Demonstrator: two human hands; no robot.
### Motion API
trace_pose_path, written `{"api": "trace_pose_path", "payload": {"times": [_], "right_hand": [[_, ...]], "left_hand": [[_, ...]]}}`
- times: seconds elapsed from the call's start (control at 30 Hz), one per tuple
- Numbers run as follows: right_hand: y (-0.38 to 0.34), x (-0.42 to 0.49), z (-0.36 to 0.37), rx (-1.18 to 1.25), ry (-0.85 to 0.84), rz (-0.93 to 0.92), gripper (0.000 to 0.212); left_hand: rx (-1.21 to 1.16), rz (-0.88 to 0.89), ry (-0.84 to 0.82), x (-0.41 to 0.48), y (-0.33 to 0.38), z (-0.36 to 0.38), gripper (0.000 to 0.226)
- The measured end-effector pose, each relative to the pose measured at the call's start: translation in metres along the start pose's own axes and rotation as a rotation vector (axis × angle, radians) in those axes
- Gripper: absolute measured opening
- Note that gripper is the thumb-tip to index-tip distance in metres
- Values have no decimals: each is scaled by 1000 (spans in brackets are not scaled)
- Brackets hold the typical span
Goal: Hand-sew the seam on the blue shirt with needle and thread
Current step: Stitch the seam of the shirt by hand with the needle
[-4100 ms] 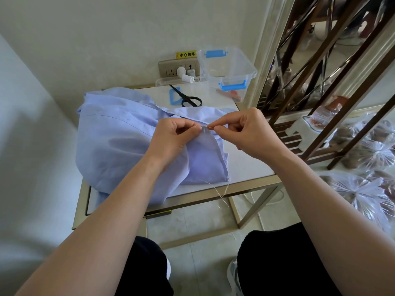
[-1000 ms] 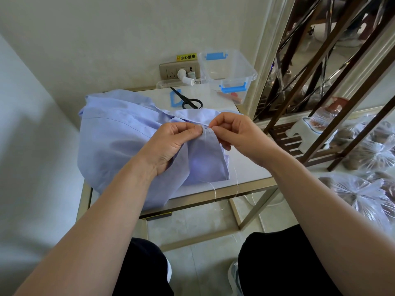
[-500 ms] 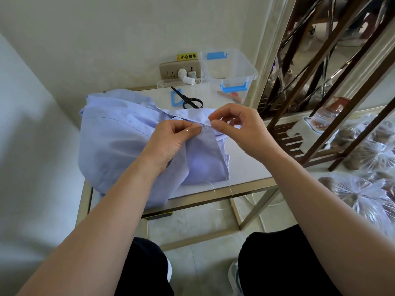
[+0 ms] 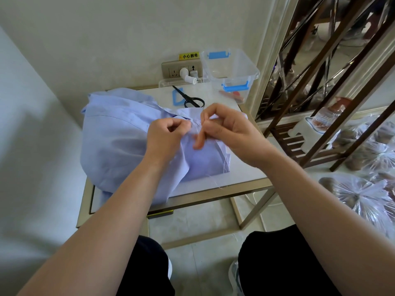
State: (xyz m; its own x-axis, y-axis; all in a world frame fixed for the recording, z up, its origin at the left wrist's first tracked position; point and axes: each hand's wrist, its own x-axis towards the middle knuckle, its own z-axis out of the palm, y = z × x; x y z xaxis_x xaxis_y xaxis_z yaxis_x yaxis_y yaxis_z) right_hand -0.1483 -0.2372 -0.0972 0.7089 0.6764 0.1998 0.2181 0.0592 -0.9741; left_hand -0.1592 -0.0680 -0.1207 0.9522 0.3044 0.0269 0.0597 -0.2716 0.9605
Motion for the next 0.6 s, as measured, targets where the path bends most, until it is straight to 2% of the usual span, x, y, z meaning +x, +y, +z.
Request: {"api": "trace_pose_path", "payload": {"times": [0.03,0.1,0.13,0.17,0.2,0.23,0.27,0.37,0.4,0.47,0.6], "right_hand": [[-3,-3,-4,107,-165,187,6],[-8,-9,-10,104,-606,544,8],[-9,-13,-11,56,-803,632,9],[-10,-14,-11,19,-914,652,10],[-10,-14,-11,2,-922,642,9],[-10,-13,-10,8,-833,608,9],[-9,-10,-8,18,-663,557,8],[-4,0,-4,-58,30,369,9],[-2,3,-2,-105,187,303,7],[2,7,4,-237,366,181,11],[11,8,11,-465,483,102,15]], "left_hand": [[-24,-12,36,1,0,-1,19],[-21,9,72,1,-1,-2,13],[-19,17,80,1,-2,-2,13],[-25,15,87,1,-2,-2,12],[-32,12,91,2,-2,-3,11],[-35,9,90,1,0,-3,10],[-35,11,83,1,1,-3,10],[-97,3,55,-7,8,3,11],[-127,-8,49,-10,10,4,10],[-139,-8,13,-11,11,5,9],[-122,-27,-62,-7,9,0,6]]}}
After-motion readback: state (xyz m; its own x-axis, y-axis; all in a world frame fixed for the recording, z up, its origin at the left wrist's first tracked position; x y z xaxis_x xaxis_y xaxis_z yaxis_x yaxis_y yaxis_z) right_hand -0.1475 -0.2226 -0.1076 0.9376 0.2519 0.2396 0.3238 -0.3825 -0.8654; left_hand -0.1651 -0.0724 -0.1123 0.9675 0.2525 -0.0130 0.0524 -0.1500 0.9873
